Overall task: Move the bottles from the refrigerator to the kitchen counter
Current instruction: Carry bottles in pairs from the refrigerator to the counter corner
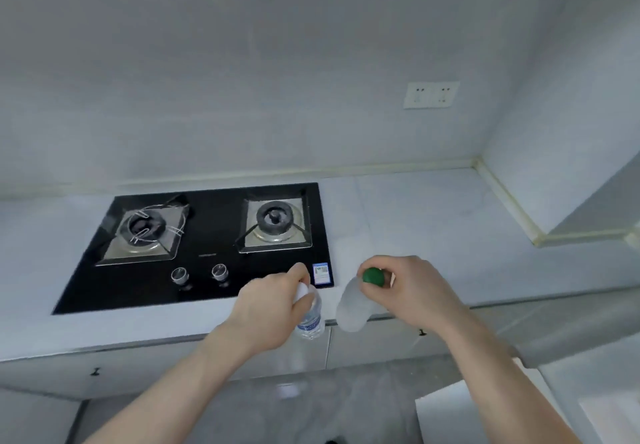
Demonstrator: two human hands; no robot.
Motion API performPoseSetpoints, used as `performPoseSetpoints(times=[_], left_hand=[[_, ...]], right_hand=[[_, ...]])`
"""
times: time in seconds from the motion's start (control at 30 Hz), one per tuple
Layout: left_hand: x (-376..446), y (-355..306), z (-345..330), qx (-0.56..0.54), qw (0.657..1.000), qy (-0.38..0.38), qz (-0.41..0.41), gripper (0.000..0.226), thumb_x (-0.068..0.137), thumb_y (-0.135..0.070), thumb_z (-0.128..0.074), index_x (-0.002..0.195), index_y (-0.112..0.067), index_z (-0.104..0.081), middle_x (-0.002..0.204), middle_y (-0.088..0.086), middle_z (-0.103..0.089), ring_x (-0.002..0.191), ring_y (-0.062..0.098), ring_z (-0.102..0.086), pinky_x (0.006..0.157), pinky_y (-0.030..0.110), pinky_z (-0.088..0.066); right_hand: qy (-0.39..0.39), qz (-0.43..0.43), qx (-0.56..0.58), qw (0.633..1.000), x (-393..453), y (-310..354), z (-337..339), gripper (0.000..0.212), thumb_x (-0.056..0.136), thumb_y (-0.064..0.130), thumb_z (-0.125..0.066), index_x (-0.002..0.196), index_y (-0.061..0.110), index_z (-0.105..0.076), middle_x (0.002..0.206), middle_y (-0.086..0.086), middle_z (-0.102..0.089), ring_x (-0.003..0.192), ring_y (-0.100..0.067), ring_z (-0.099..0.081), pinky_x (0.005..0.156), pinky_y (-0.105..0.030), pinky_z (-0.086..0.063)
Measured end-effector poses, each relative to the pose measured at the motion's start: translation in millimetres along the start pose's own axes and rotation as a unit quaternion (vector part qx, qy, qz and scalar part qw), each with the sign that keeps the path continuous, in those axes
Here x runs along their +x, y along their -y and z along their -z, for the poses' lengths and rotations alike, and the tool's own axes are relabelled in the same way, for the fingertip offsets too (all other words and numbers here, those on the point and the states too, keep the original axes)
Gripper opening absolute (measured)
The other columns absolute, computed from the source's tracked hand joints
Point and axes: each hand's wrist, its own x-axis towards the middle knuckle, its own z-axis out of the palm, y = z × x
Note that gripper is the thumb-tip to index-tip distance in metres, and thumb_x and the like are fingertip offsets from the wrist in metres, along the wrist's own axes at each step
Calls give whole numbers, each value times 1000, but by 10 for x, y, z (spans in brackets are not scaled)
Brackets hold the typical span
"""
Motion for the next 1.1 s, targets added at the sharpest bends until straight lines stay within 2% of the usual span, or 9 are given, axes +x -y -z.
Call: performPoseSetpoints(times=[0.17,0.37,0.53,0.7,0.9,1.1], left_hand=[[-354,359,164,-5,996,-36,85,16,103,-48,-39,105,-33,-40,76,-7,-54,72,19,-54,62,36,-37],[-913,898,412,8,978,-93,184,17,104,-48,-39,106,-31,-40,74,-9,-50,71,19,-50,65,36,-36],[-1392,1356,620,5,962,-120,245,18,104,-49,-38,110,-32,-41,80,-9,-52,74,19,-51,65,34,-37],[-1878,1844,857,13,949,-145,281,20,105,-49,-35,114,-32,-41,81,-9,-53,71,14,-50,63,29,-36],[-2542,2550,1128,8,933,-168,318,19,104,-50,-35,112,-33,-40,75,-8,-49,70,14,-49,64,31,-36],[-3114,3129,1333,8,920,-181,347,18,103,-54,-36,108,-36,-38,82,-10,-58,72,16,-53,61,31,-34]], right_hand=[[67,81,-18,994,389,356,-175,10,88,44,-65,97,48,-68,79,10,-67,73,-10,-61,72,-31,-53],[140,190,-45,971,711,1145,-593,7,87,47,-64,93,47,-66,72,18,-61,65,-8,-54,63,-28,-49],[159,251,-57,953,790,1844,-945,8,87,49,-66,93,43,-66,71,10,-59,65,-7,-52,62,-26,-46],[171,301,-83,935,801,2560,-1379,10,89,53,-62,96,47,-65,73,12,-63,70,-9,-60,60,-26,-47],[178,332,-97,921,708,3443,-1986,11,89,55,-60,97,48,-64,73,10,-64,71,-12,-62,61,-28,-52],[189,355,-90,911,593,4174,-2493,12,91,53,-60,100,46,-65,77,11,-63,71,-8,-59,61,-24,-46]])
